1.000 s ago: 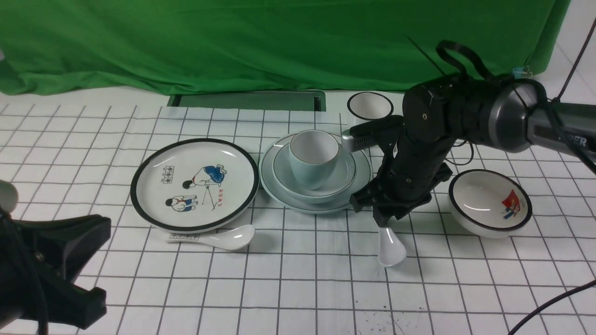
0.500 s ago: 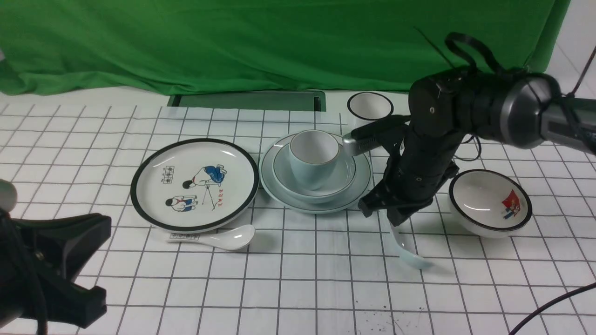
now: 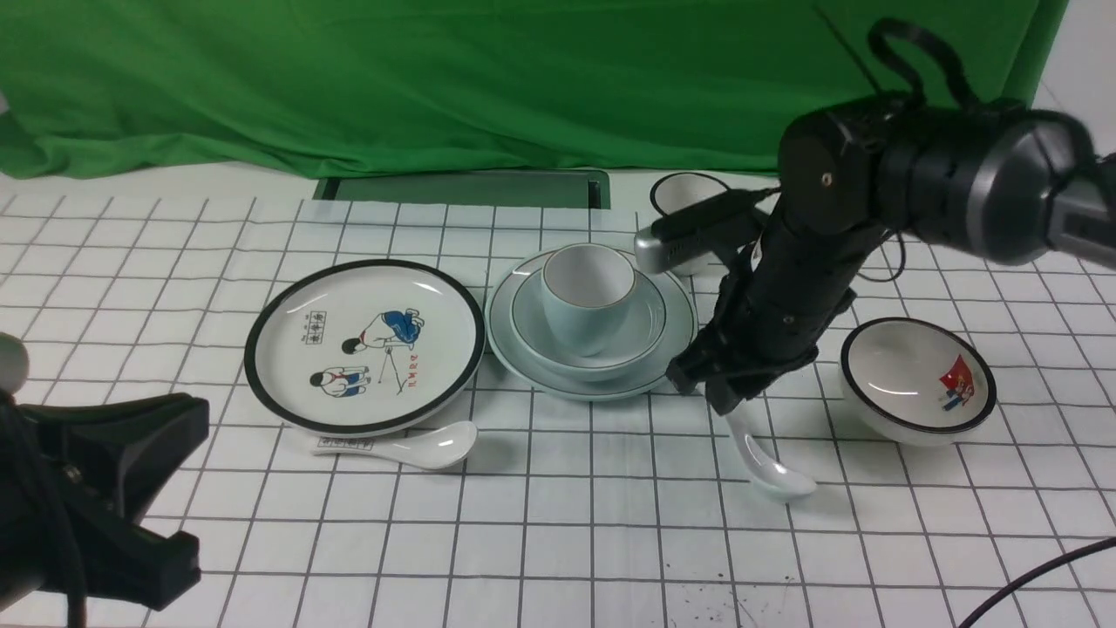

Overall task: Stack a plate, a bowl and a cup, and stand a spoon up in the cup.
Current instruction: Use the right arm to grab a blue soup spoon

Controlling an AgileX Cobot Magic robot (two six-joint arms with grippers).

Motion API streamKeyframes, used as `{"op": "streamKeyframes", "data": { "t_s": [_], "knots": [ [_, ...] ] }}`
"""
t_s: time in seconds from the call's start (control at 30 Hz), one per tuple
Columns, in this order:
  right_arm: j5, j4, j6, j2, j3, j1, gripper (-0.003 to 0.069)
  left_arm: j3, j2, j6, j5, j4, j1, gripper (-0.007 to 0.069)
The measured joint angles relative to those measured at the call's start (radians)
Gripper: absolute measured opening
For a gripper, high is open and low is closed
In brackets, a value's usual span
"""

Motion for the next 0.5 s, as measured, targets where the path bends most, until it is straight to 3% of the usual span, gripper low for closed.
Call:
{"op": "streamKeyframes", "data": {
  "t_s": [0.13, 0.2, 0.27, 0.33, 0.5],
  "knots": [
    [-0.038, -0.029, -0.001, 0.047, 0.000, 0.006, 0.0395, 0.000, 0.000, -0.001, -0.002, 0.000, 0.000, -0.0035],
    [-0.041, -0.036, 0.000, 0.062, 0.000, 0.006, 0.0375, 0.000, 0.000, -0.001, -0.002, 0.000, 0.000, -0.0035],
    [-0.040, -0.039, 0.000, 0.086, 0.000, 0.006, 0.0253, 0.000, 0.000, -0.001, -0.003, 0.000, 0.000, -0.0035],
    [-0.037, -0.039, -0.001, 0.088, 0.000, 0.006, 0.0175, 0.000, 0.000, -0.001, -0.003, 0.000, 0.000, -0.0035],
    [0.047, -0.039, -0.028, 0.022, 0.000, 0.005, 0.0180, 0.000, 0.000, -0.001, -0.007, 0.000, 0.000, -0.0035]
  ]
}}
